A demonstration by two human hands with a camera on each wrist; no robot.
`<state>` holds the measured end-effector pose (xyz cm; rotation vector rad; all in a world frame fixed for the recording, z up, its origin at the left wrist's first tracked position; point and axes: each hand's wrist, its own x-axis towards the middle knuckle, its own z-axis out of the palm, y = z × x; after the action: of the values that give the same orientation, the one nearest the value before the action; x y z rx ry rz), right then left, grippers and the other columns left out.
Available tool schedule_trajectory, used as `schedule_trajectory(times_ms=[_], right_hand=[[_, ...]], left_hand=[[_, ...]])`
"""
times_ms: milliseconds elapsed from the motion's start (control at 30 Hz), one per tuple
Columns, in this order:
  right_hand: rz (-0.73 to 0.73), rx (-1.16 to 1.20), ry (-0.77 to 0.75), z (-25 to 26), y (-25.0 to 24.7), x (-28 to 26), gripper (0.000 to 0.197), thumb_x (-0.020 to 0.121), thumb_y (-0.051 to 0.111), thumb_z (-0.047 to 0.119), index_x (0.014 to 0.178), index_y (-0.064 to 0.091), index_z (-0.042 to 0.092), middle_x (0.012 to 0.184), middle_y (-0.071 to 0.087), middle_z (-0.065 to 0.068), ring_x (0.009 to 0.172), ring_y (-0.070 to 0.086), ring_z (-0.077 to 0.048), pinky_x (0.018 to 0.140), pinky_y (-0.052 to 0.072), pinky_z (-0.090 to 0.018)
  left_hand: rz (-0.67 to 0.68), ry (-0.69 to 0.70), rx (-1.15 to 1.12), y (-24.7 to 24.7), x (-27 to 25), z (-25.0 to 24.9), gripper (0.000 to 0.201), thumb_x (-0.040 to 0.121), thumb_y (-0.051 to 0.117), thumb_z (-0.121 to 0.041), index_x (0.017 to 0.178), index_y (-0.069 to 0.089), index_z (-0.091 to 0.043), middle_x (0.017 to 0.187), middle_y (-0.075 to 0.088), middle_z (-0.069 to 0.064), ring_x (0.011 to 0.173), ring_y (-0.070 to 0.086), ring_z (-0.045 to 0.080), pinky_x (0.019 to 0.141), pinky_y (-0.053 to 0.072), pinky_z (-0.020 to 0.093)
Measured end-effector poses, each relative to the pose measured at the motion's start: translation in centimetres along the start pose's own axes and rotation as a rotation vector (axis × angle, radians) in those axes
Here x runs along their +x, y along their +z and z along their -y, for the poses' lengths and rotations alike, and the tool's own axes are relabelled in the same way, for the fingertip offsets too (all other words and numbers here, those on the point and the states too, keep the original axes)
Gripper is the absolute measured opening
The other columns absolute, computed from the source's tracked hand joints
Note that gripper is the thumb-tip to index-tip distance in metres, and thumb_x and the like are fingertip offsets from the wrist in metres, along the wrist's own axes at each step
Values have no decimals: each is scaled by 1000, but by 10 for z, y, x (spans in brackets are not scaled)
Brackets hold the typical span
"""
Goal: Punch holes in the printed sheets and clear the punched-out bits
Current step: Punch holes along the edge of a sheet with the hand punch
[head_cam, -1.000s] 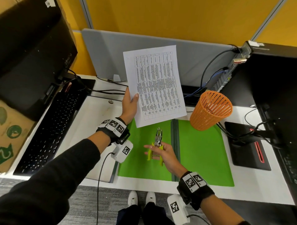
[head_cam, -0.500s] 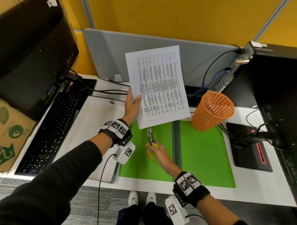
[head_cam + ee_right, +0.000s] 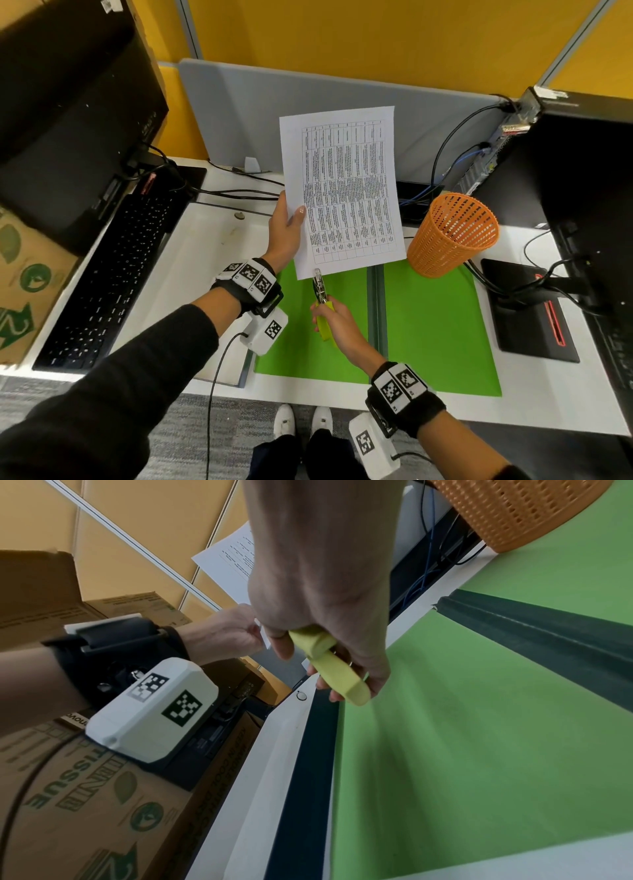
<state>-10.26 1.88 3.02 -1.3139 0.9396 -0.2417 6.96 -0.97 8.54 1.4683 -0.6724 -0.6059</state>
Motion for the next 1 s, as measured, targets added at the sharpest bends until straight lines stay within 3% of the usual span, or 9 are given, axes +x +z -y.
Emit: schedule_trajectory(times_ms=[100,300,400,633,867,1000], right_hand=[[-12,-42,5,1,1,1,12,87,49,16,76,51,12,64,52,-1,57,50,-14,53,40,-26],[-2,-43,26,-4,4,-1,13,87,46,13,76,50,7,59,54,-6,43,48,-13,44,40,-23],[-27,-39,30,-13,7,0,15,88,45,11,73,49,8,57,53,-6,43,47,-16,41,38,-23],[-149,-79,84,-45,10,8,25,91,45,14,66,43,11,52,43,-2,41,38,-12,38,32,-21],[-227,-142,110,-79,14,19,28,90,47,14,63,42,15,52,40,2,44,33,-13,45,29,-27],[-240,-74,146,-89,18,21,32,89,48,11,59,38,17,50,37,4,44,30,-12,46,25,-29]], left_hand=[[-7,5,-6,1,-3,0,43,98,43,-4,140,32,-5,131,50,4,117,49,12,103,41,28],[-2,-22,-5,1,-5,13,47,98,44,-5,142,31,-6,140,47,8,128,47,22,109,38,44],[1,-32,-11,2,-9,22,45,98,44,-4,141,32,-9,132,49,-1,123,49,17,108,39,41],[29,-78,-11,7,-15,52,40,98,45,-6,136,37,-15,129,51,0,119,51,14,106,41,40],[74,-181,-29,12,-20,81,38,98,46,-8,128,38,-28,121,56,-8,111,56,7,104,43,43],[94,-190,-44,13,-21,87,41,98,46,-7,130,35,-30,133,51,1,123,50,17,108,39,43]])
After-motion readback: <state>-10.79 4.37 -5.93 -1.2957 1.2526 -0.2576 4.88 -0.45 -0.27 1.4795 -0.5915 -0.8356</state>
